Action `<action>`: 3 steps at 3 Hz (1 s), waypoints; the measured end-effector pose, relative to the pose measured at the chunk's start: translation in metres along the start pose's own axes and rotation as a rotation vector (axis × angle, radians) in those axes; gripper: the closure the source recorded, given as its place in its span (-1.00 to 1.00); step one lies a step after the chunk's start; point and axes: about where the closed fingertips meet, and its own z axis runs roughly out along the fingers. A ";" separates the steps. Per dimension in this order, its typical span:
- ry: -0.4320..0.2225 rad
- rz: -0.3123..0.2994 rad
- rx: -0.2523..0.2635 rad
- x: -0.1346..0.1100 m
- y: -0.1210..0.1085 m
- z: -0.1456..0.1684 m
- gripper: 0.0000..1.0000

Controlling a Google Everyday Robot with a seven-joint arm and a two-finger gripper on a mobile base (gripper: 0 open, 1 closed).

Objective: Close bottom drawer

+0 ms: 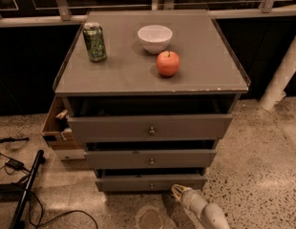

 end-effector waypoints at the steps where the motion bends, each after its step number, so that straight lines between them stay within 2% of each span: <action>1: -0.012 -0.010 0.025 -0.001 -0.008 0.010 1.00; 3: -0.021 -0.021 0.032 -0.004 -0.011 0.017 1.00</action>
Offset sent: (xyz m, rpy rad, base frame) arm 0.0430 0.0060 0.0007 -0.0007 -0.0758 -0.0126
